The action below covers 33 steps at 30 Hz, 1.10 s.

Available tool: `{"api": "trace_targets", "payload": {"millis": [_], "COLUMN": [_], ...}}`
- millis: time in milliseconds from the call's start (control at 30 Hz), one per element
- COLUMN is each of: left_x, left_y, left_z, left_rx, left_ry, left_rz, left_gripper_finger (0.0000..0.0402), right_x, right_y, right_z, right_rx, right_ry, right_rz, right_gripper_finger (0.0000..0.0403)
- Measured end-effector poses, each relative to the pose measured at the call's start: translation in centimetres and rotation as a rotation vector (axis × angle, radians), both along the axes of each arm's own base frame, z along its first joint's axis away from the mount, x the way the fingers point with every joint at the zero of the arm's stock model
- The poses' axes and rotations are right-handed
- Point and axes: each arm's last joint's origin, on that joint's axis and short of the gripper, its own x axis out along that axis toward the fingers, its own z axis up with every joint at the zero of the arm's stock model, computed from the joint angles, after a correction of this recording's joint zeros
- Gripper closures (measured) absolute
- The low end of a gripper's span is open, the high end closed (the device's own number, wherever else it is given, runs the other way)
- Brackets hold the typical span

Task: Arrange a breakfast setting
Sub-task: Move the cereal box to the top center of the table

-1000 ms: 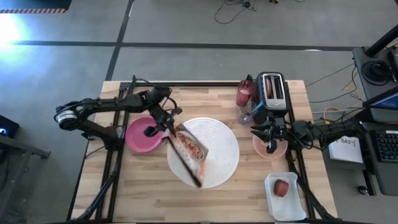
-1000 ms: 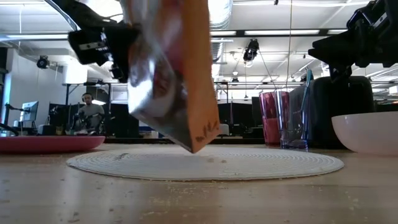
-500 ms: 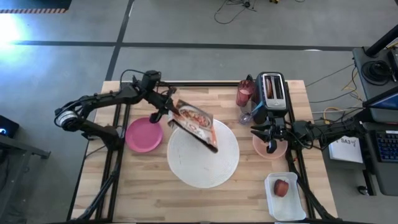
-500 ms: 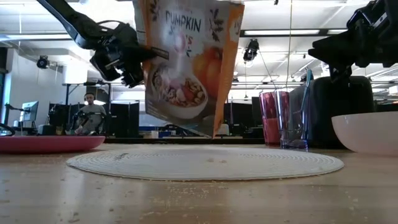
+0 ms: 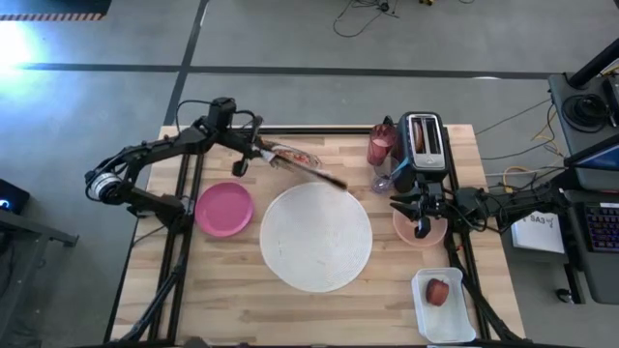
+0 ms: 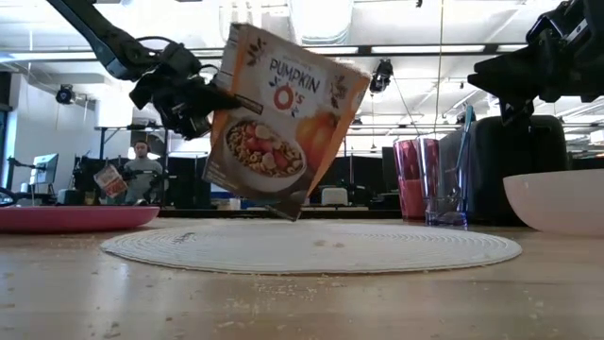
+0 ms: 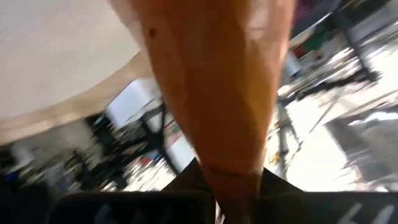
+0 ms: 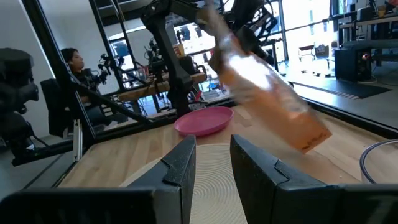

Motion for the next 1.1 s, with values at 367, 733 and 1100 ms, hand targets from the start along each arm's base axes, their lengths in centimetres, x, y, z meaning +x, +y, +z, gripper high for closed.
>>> {"api": "trace_targets", "payload": {"millis": [367,733,1100], "left_x": [-0.3,1.2,3.2], "left_y": [0.9,-0.2,0.1], "left_z": [0.4,1.4,-1.5], "left_rx": [-0.132,-0.139,-0.222], "left_ry": [0.026,-0.052,-0.016], "left_rz": [0.155,0.046,-0.059], "left_gripper_finger": [0.0402,0.0402,0.0402], "right_x": [0.0,0.0,0.0], "right_y": [0.0,0.0,0.0], "right_z": [0.0,0.0,0.0], "right_rx": [0.0,0.0,0.0], "right_ry": [0.0,0.0,0.0], "right_rz": [0.0,0.0,0.0], "right_gripper_finger": [0.0312,0.0312,0.0312]}}
